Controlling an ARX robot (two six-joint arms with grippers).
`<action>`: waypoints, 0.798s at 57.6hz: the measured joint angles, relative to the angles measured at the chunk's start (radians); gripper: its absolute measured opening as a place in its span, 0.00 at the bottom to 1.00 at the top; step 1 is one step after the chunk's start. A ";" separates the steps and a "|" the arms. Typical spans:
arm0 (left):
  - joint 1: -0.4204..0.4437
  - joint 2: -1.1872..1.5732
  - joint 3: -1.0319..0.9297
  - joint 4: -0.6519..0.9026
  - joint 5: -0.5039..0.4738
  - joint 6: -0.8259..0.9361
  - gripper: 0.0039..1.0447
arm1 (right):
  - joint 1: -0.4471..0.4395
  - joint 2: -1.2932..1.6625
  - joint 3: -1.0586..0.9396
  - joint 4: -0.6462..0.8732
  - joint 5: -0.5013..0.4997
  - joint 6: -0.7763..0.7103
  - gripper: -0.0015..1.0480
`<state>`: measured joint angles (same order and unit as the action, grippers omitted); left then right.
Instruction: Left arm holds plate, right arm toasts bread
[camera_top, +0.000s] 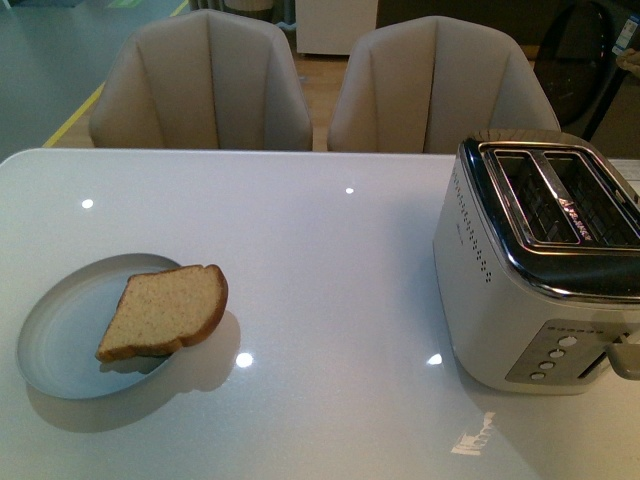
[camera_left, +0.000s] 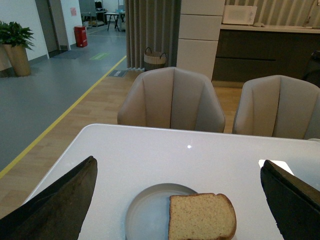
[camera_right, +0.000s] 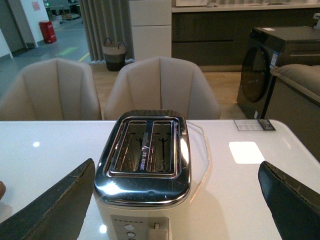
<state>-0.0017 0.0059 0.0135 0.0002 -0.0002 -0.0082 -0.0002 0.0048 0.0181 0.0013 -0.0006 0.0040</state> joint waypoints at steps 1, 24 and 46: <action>0.000 0.000 0.000 0.000 0.000 0.000 0.93 | 0.000 0.000 0.000 0.000 0.000 0.000 0.91; 0.000 0.000 0.000 0.000 0.000 0.000 0.93 | 0.000 0.000 0.000 0.000 0.000 0.000 0.91; -0.016 0.600 0.206 -0.150 0.126 -0.345 0.93 | 0.000 0.000 0.000 0.000 0.000 0.000 0.91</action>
<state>-0.0177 0.6060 0.2192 -0.1501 0.1261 -0.3531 -0.0002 0.0048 0.0181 0.0013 -0.0006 0.0040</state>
